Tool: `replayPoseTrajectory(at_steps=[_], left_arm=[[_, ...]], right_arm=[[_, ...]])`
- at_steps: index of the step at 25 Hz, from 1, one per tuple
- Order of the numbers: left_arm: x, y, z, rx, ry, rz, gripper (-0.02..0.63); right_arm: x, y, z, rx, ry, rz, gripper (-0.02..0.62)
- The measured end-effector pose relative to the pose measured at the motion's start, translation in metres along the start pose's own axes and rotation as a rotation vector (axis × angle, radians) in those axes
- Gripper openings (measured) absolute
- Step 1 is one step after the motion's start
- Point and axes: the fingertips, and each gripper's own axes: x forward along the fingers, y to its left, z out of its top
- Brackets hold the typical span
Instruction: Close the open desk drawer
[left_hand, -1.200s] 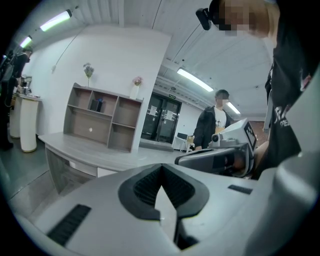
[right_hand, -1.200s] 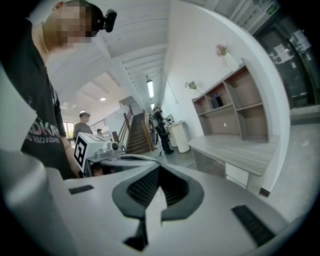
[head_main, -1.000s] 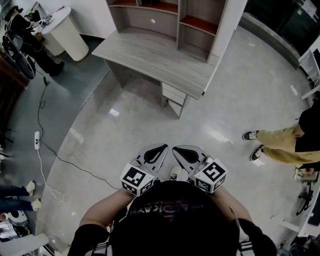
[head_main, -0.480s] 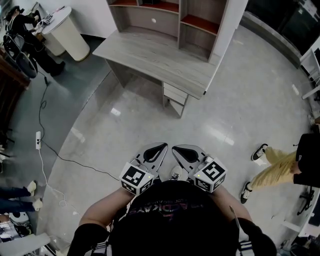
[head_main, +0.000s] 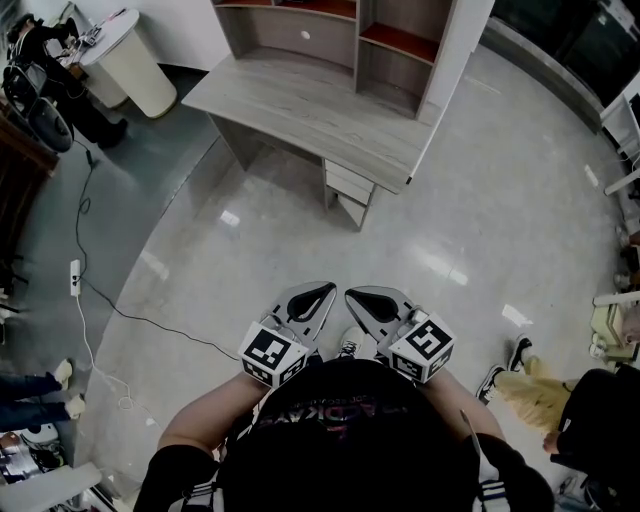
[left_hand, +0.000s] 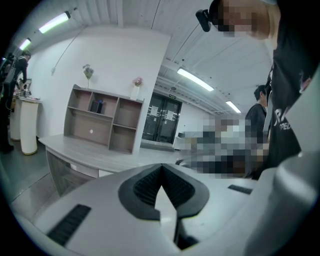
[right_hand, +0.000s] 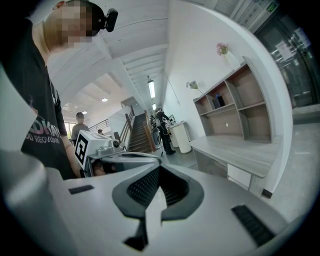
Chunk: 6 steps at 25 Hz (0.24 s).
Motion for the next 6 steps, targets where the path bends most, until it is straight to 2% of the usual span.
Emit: replayPoseTrajectory(at_steps=[6], left_arm=[[0.0040,0.0007,0.0023,-0.004,0.001,0.001,0.009]], right_arm=[[0.0006,-0.0031,-0.0001,0.001,0.013,0.009,0.017]])
